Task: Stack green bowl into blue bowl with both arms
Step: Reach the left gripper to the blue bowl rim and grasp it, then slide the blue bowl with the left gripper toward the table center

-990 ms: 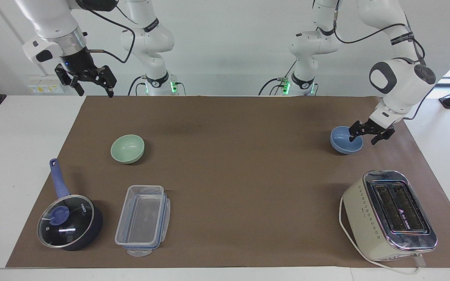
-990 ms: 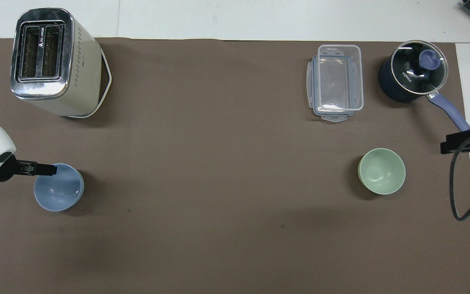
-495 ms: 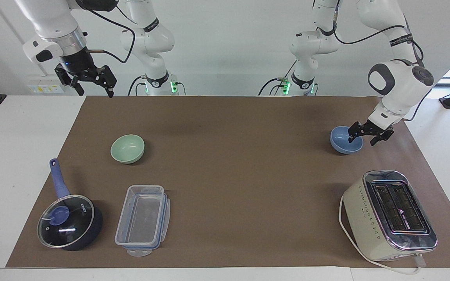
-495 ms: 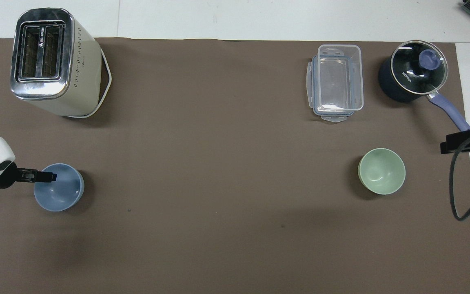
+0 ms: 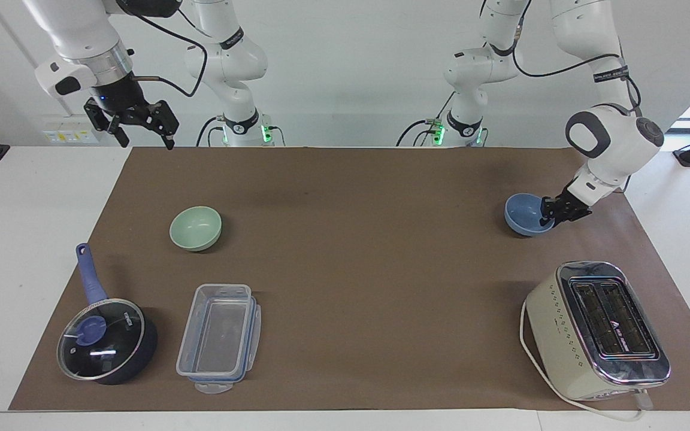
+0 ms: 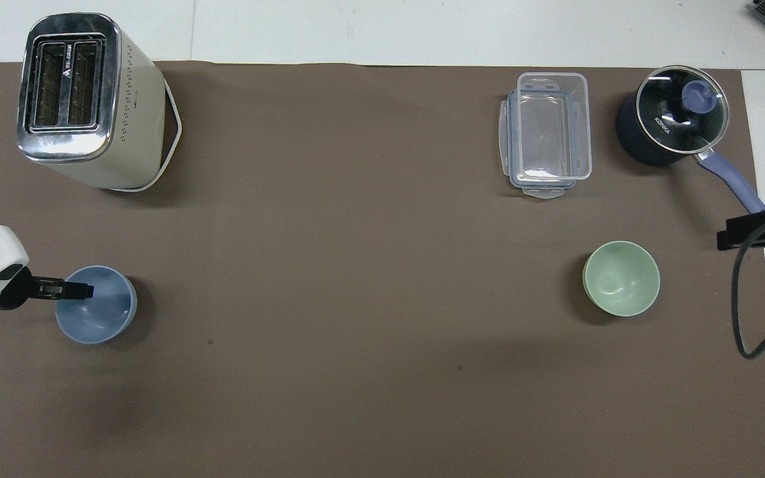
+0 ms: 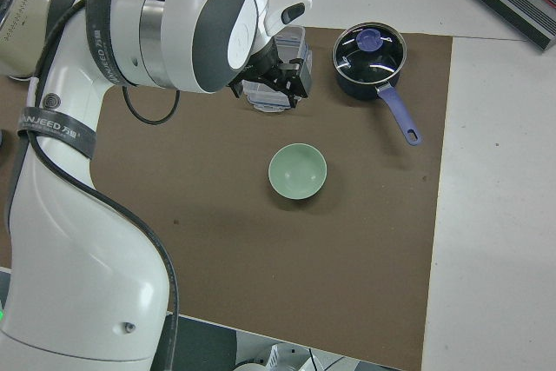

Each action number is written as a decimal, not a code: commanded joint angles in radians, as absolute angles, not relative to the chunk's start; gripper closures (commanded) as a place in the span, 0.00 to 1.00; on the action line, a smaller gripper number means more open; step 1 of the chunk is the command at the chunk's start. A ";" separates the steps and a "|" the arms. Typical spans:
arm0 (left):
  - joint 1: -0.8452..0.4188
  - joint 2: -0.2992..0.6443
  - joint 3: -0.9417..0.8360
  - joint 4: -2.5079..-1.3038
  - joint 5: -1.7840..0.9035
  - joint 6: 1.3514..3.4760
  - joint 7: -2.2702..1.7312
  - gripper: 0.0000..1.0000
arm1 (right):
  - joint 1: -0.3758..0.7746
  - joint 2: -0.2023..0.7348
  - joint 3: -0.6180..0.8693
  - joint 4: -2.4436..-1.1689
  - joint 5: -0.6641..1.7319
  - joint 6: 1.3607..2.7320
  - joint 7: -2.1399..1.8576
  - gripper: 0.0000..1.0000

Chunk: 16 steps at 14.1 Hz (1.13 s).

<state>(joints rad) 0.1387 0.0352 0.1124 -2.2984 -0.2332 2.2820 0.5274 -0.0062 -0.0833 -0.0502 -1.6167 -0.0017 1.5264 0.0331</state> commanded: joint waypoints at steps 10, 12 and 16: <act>0.028 -0.097 0.107 -2.359 -0.261 2.301 0.499 1.00 | -0.015 -0.098 -0.046 -1.628 0.021 1.531 0.021 0.00; -0.069 -0.094 0.107 -2.361 -0.261 2.330 0.407 1.00 | -0.015 -0.098 -0.046 -1.628 0.021 1.531 0.021 0.00; -0.271 -0.080 0.106 -2.365 -0.259 2.422 0.154 1.00 | -0.015 -0.098 -0.046 -1.628 0.021 1.531 0.021 0.00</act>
